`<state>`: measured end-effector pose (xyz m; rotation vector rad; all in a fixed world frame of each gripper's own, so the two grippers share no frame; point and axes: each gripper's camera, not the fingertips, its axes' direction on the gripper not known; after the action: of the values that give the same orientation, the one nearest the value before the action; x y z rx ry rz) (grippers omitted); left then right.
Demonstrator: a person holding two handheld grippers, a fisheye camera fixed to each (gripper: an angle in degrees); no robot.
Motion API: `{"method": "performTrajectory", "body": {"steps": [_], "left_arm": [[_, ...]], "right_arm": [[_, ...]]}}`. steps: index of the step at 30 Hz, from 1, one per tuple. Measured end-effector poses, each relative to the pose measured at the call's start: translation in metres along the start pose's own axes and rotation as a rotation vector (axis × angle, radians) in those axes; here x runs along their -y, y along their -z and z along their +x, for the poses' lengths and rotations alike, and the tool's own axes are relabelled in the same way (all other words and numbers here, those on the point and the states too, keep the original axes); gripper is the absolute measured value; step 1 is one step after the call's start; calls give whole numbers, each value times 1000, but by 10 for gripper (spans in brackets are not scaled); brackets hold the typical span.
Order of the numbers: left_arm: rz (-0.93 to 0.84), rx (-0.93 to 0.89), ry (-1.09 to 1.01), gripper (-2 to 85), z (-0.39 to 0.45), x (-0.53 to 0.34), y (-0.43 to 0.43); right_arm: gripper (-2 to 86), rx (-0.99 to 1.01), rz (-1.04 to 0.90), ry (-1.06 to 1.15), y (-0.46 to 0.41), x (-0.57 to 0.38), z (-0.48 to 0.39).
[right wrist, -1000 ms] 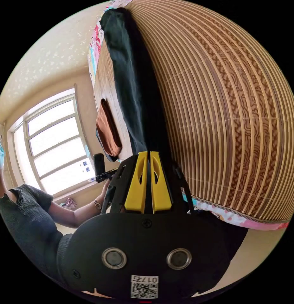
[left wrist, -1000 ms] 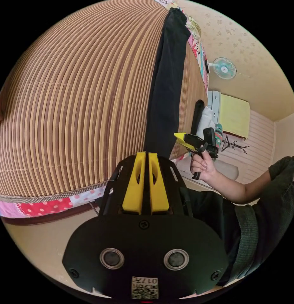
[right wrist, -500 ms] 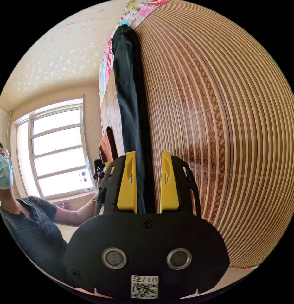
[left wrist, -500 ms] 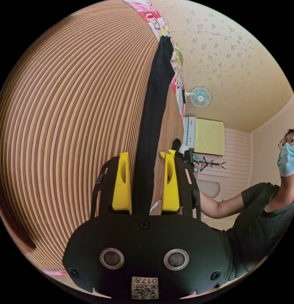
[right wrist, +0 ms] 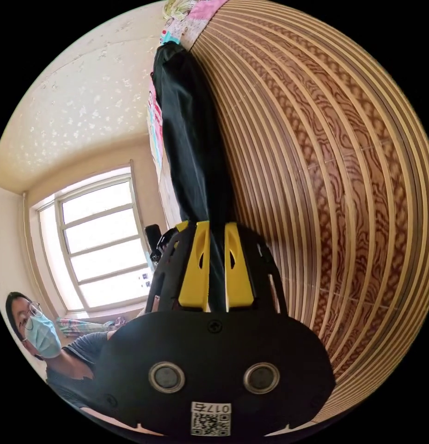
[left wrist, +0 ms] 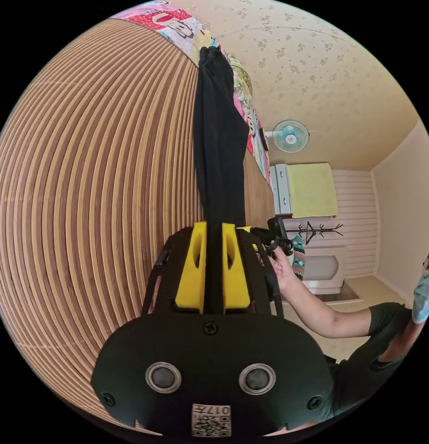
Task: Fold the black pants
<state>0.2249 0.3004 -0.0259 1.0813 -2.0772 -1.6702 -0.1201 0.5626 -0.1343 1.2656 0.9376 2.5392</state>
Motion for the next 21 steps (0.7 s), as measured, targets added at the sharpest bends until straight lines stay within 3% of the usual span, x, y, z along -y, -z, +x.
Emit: {"method": "performTrajectory", "body": {"steps": [3, 5, 7, 9, 13, 16, 21], "left_arm": [[-1, -21, 26, 35, -6, -14, -1], [39, -125, 14, 31, -5, -29, 7], [81, -340, -10, 31, 6, -47, 19], [105, -411, -62, 35, 31, -63, 28], [123, -466, -237, 62, 119, -105, 57], [166, -333, -345, 35, 196, -142, 80], [243, -317, -496, 31, 317, -201, 114]], "right_arm": [[38, 98, 38, 1, 11, -11, 11], [32, 208, 75, 54, 27, -27, 9], [30, 304, 112, 111, 44, -43, 1], [28, 397, 121, 176, 59, -60, -13], [27, 462, 147, 330, 104, -109, -65], [27, 486, 143, 433, 140, -145, -109], [25, 432, 92, 646, 206, -209, -203]]}}
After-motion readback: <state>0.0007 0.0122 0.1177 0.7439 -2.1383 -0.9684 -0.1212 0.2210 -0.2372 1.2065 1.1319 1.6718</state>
